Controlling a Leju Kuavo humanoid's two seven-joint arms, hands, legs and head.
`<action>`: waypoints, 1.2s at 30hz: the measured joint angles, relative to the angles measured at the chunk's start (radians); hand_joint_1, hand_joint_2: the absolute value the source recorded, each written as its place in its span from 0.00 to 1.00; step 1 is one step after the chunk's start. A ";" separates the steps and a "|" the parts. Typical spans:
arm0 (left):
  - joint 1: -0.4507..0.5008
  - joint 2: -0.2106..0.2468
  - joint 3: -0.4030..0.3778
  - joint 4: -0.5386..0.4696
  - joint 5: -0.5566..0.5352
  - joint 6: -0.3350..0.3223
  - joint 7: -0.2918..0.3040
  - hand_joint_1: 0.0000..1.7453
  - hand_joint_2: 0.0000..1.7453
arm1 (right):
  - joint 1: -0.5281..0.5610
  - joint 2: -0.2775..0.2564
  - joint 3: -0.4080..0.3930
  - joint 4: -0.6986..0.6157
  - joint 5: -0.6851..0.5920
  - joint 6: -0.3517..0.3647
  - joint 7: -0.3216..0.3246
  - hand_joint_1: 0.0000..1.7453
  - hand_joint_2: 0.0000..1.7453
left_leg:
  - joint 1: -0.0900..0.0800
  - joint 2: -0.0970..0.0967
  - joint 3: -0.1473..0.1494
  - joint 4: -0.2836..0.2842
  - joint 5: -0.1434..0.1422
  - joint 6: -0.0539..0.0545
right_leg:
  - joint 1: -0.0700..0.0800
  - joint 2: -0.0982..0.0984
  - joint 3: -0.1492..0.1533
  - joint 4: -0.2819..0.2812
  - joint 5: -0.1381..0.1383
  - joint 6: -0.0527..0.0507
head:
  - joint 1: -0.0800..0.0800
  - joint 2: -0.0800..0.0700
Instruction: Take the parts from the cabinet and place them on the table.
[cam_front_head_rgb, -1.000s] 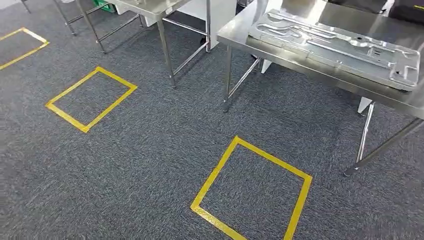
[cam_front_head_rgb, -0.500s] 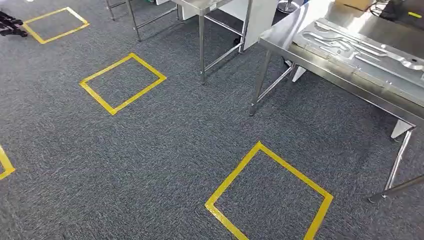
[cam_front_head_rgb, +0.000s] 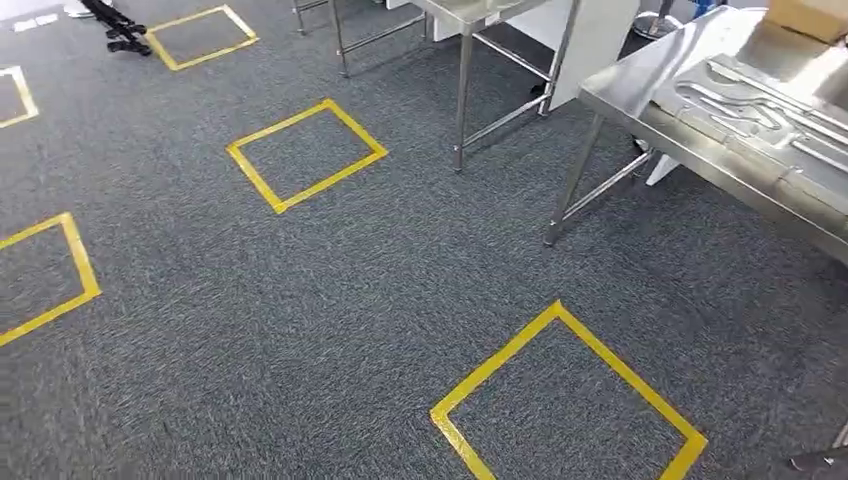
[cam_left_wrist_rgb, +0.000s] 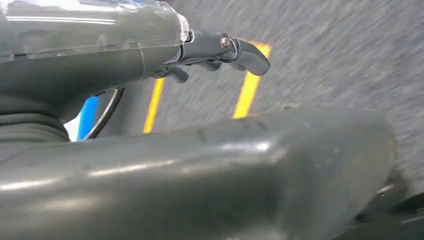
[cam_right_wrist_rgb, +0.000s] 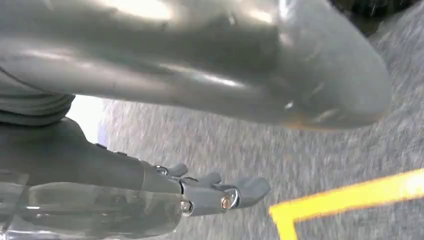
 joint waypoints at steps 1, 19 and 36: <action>0.007 -0.001 0.001 0.000 0.000 -0.037 0.094 0.00 0.00 | 0.007 -0.006 -0.005 -0.002 -0.013 -0.008 0.018 0.00 0.00 | 0.003 0.010 -0.070 0.148 -0.049 -0.010 | 0.005 -0.047 -0.001 0.003 -0.004 -0.002 | 0.000 0.000; 0.018 -0.014 0.011 0.000 0.007 -0.022 0.050 0.00 0.00 | 0.011 0.008 -0.025 -0.022 -0.009 -0.016 -0.024 0.00 0.00 | 0.000 -0.054 0.090 -0.170 0.104 0.043 | -0.007 0.005 -0.067 0.168 -0.057 0.049 | 0.000 0.000; -0.020 -0.007 -0.003 0.000 -0.034 0.024 -0.020 0.00 0.00 | 0.004 -0.010 -0.024 -0.021 0.010 -0.032 0.052 0.00 0.00 | -0.008 0.100 0.102 -0.156 0.079 0.012 | 0.013 -0.106 -0.004 0.027 -0.022 0.001 | 0.000 0.000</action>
